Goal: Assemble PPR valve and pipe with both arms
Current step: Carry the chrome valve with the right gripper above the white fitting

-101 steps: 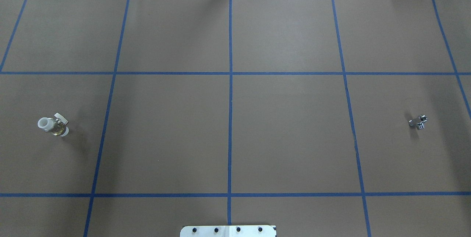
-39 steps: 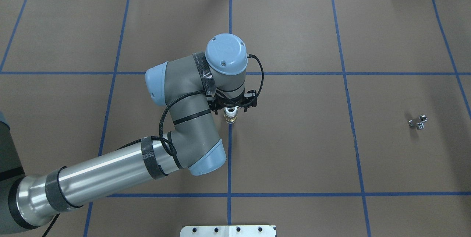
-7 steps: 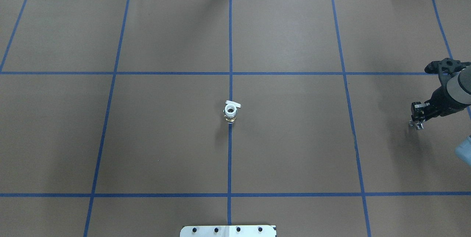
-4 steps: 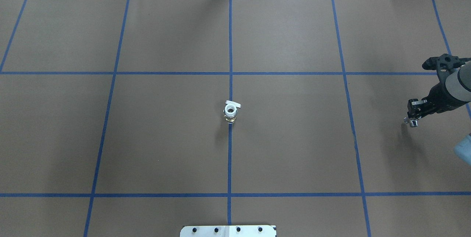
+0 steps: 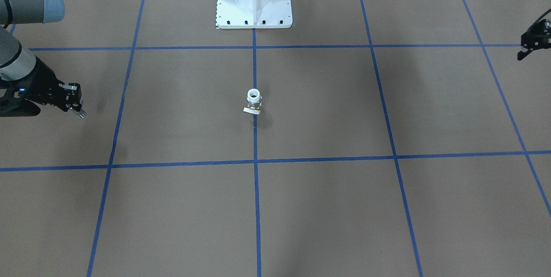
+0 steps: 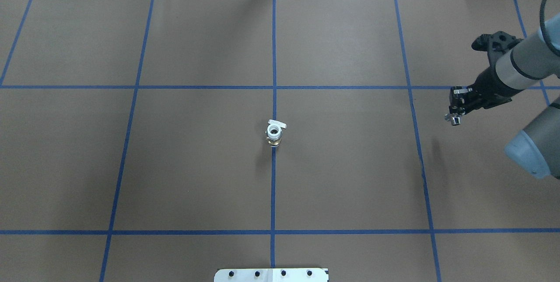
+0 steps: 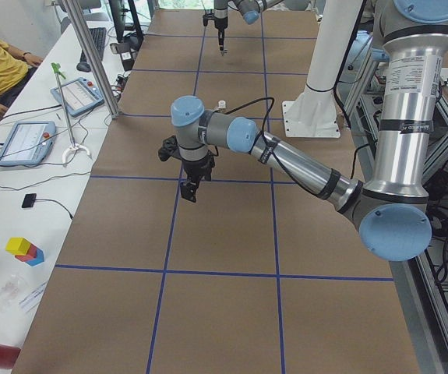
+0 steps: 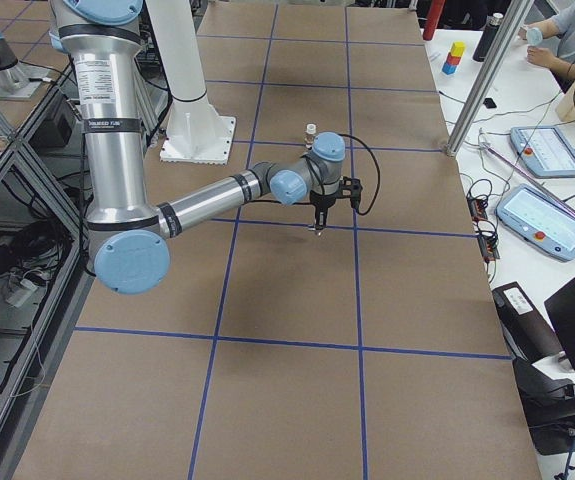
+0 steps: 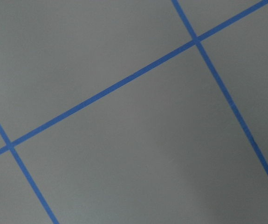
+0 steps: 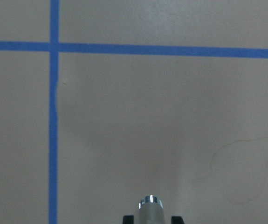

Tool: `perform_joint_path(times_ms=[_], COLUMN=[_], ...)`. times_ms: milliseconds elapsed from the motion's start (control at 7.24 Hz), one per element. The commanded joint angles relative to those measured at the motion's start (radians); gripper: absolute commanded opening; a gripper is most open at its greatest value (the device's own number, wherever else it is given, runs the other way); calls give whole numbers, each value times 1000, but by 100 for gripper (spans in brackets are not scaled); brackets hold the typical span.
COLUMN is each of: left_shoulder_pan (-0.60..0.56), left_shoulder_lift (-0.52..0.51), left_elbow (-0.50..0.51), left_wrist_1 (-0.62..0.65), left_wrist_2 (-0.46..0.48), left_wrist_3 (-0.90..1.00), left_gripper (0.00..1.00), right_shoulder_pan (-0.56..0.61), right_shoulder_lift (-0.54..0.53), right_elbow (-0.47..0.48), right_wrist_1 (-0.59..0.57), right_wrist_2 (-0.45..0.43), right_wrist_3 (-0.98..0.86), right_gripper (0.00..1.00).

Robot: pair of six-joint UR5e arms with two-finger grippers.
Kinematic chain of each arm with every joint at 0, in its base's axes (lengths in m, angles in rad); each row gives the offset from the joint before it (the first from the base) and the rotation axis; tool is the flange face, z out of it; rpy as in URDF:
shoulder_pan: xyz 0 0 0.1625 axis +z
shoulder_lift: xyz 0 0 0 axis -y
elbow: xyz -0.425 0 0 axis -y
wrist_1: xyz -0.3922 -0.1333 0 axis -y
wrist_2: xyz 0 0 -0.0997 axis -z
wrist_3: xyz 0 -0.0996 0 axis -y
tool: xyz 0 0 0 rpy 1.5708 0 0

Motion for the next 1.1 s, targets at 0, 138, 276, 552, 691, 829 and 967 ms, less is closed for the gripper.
perform_joint_path(times_ms=[0,138,276,552,691,829,967], left_shoulder_pan=[-88,-89,-87,-87,-87,-87,-87], left_shoulder_lift=[9,24,28,30,33,36,36], left_elbow=[174,221,229,232,234,234,234], left_wrist_1=[-175,-249,-254,-254,-254,-256,-256], left_wrist_2=[-6,-8,-8,-8,-8,-8,-8], left_wrist_3=[2,2,0,-1,-1,-1,-3], left_gripper=[100,100,100,100,100,100,100], right_shoulder_pan=[-29,-61,-101,-184,-224,-256,-275], right_shoulder_lift=[169,221,267,378,460,523,589], right_elbow=[12,12,11,2,-6,-14,-62], right_wrist_1=[-118,-126,-128,-161,-262,-330,-332], right_wrist_2=[22,16,5,-56,-90,-119,-124], right_wrist_3=[151,232,319,458,483,513,582], right_gripper=[0,0,0,0,0,0,0])
